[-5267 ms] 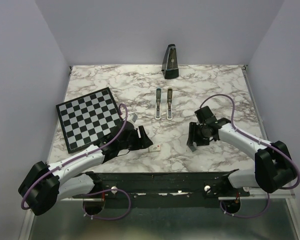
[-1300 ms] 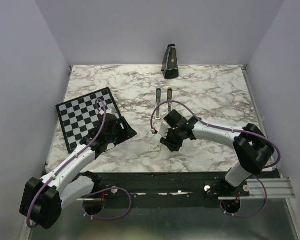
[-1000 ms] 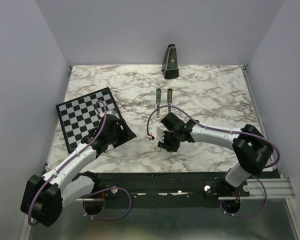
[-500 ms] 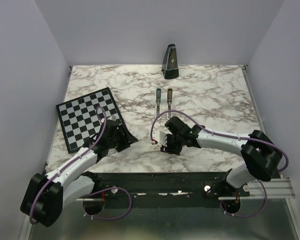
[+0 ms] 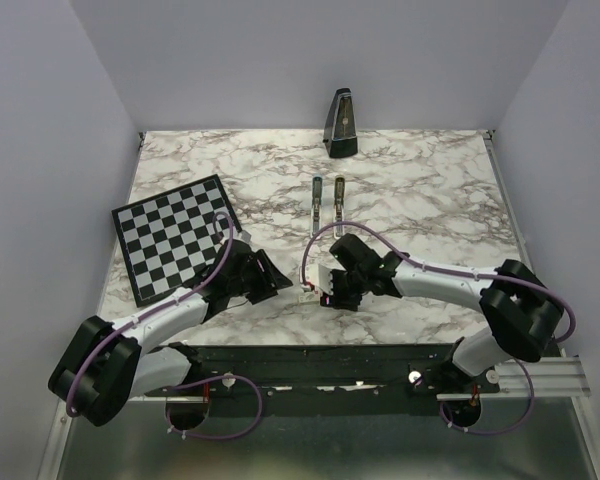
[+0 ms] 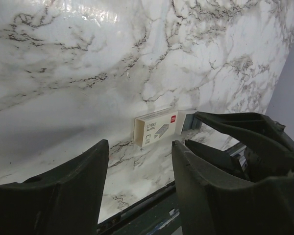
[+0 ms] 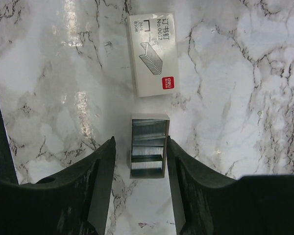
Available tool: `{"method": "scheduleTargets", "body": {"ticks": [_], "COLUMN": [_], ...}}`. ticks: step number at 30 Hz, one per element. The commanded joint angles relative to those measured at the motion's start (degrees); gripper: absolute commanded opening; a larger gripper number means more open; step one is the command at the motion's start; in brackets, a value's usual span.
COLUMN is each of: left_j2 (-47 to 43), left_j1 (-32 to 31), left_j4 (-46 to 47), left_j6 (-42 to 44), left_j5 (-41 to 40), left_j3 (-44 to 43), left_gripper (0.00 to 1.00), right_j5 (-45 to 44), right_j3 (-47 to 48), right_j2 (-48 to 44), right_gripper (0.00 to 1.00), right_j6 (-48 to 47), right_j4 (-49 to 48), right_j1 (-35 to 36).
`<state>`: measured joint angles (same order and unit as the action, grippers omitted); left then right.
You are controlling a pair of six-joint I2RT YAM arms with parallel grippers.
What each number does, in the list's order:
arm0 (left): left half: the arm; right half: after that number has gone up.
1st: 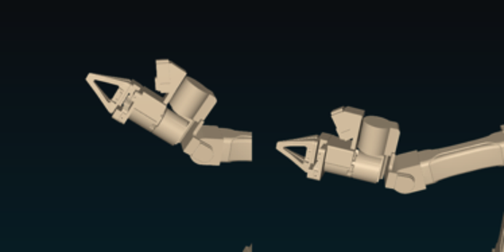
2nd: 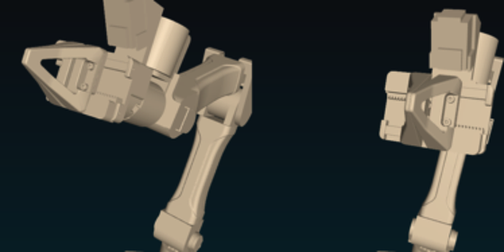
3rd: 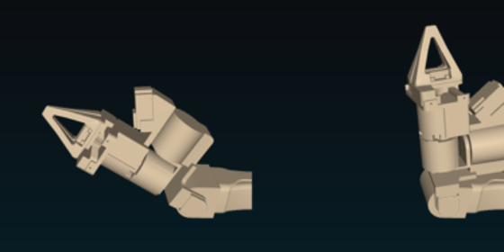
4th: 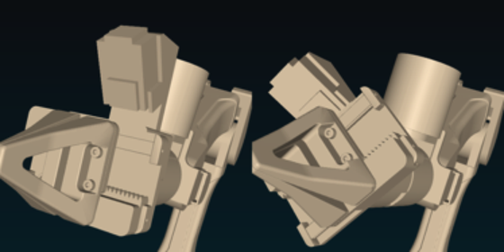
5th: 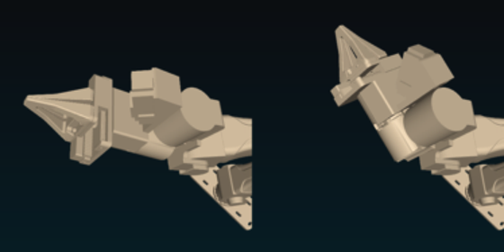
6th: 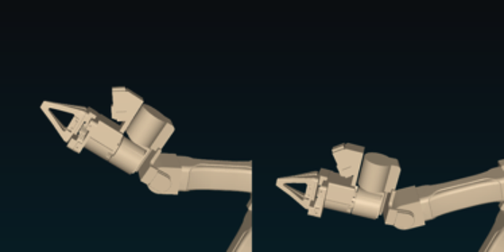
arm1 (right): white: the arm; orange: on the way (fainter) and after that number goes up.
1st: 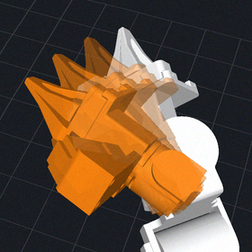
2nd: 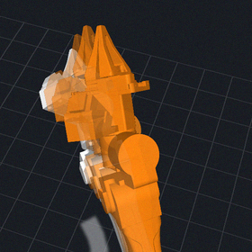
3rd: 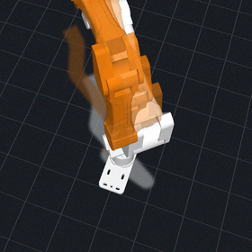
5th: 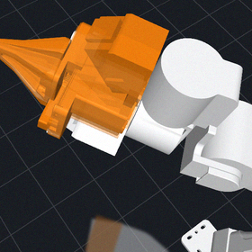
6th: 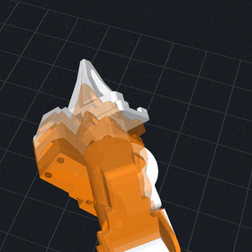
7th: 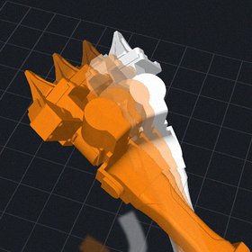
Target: Unload the staples from the stapler
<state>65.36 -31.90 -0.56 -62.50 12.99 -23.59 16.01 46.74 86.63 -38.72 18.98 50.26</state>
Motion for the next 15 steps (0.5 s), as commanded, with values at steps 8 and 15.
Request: {"method": "scheduleTargets", "body": {"ticks": [8, 15], "left_j2": [0.2, -1.8], "left_j1": [-0.3, 0.3], "left_j4": [2.9, 0.6], "left_j6": [-1.8, -1.8], "left_j5": [1.0, -0.4], "left_j3": [-0.2, -0.7], "left_gripper": [0.59, 0.59], "right_j5": [2.0, 1.0], "right_j3": [3.5, 4.0], "right_j2": [4.9, 3.7], "right_gripper": [0.49, 0.52], "right_j6": [-1.7, -1.4], "right_j4": [1.9, 2.0], "right_j1": [0.3, 0.3]}}
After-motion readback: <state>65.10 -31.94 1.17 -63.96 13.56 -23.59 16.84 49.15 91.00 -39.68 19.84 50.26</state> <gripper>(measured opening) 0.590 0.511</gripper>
